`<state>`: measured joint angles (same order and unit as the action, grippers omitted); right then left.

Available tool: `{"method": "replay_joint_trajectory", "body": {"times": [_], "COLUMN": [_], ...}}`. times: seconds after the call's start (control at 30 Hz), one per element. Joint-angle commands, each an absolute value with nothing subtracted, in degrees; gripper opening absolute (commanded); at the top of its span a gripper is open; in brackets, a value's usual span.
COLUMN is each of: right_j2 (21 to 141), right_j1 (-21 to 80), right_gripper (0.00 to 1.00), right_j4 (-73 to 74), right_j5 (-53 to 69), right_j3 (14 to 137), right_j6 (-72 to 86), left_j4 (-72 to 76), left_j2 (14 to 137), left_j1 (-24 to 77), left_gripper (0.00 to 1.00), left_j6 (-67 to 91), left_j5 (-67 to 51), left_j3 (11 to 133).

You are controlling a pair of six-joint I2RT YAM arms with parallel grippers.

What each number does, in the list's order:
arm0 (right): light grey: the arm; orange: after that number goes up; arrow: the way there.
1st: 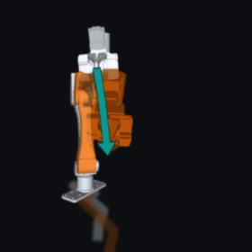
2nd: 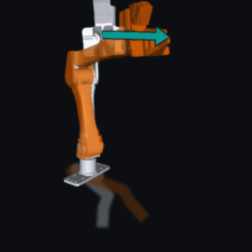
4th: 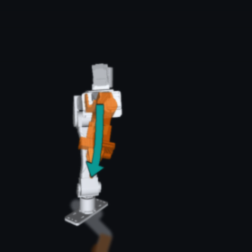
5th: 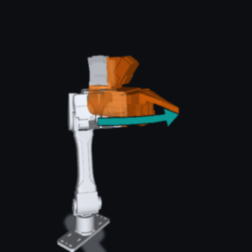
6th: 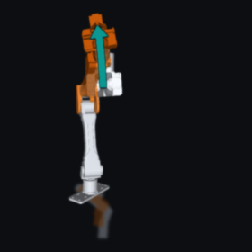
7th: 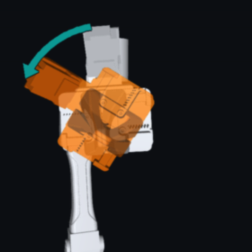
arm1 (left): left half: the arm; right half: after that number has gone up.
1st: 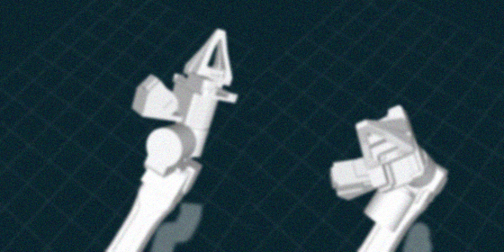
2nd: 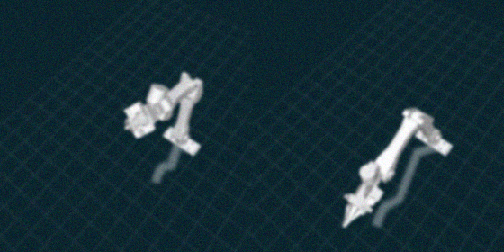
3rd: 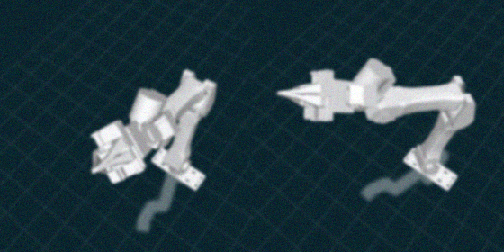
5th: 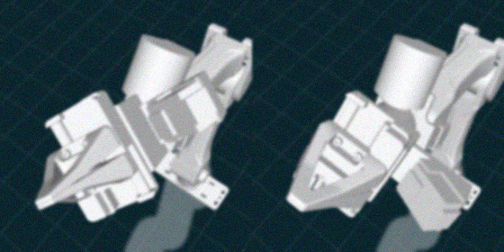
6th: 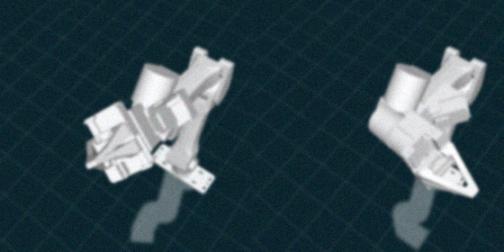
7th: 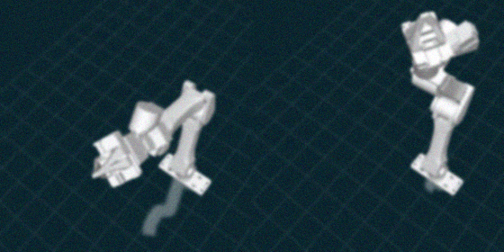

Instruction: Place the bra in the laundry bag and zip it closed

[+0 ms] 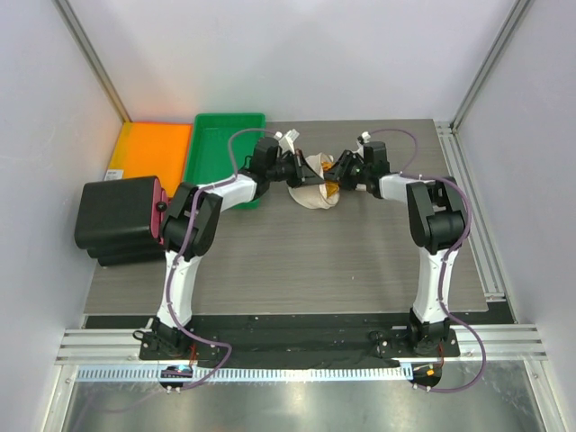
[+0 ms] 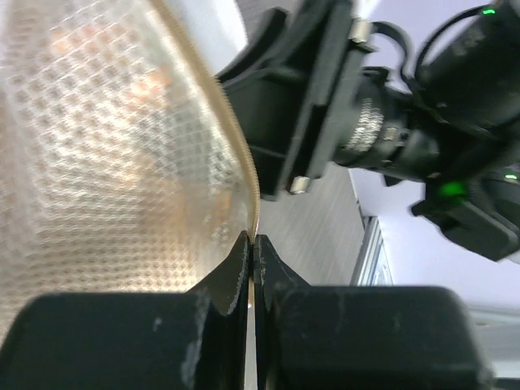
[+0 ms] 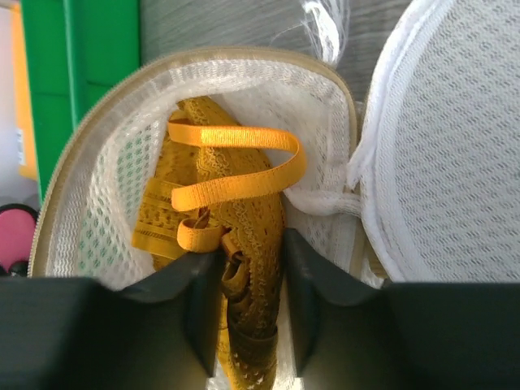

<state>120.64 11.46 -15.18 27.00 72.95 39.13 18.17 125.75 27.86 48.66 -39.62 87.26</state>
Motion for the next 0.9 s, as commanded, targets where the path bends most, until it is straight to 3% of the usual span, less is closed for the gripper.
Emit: {"method": "replay_joint_trajectory", "body": {"times": [0.0,0.47,0.6,0.73,0.87], "right_j2": [116.4,101.6,99.2,102.5,107.4], "right_j1": [11.6,11.1,7.8,4.2,4.0], "right_gripper": [0.47,0.87,0.92,0.93,0.81], "right_j4": [-5.8,12.2,13.1,13.3,15.9], "right_j5": [25.5,8.4,-2.5,-4.7,-9.0], "right_j3": [76.6,77.1,74.4,75.1,80.3], "right_j6": [32.6,25.0,31.4,35.6,33.5], "left_j4": [14.6,8.4,7.9,7.6,7.2], "left_j2": [125.5,124.1,123.8,123.5,123.4], "left_j1": [26.8,26.4,26.4,26.4,26.5], "left_gripper": [0.0,0.0,0.0,0.0,0.0], "left_j6": [48.0,42.2,41.1,40.4,40.2], "left_j5": [-37.1,-34.6,-35.2,-35.4,-35.5], "left_j3": [89.1,90.2,90.4,90.3,90.5]}}
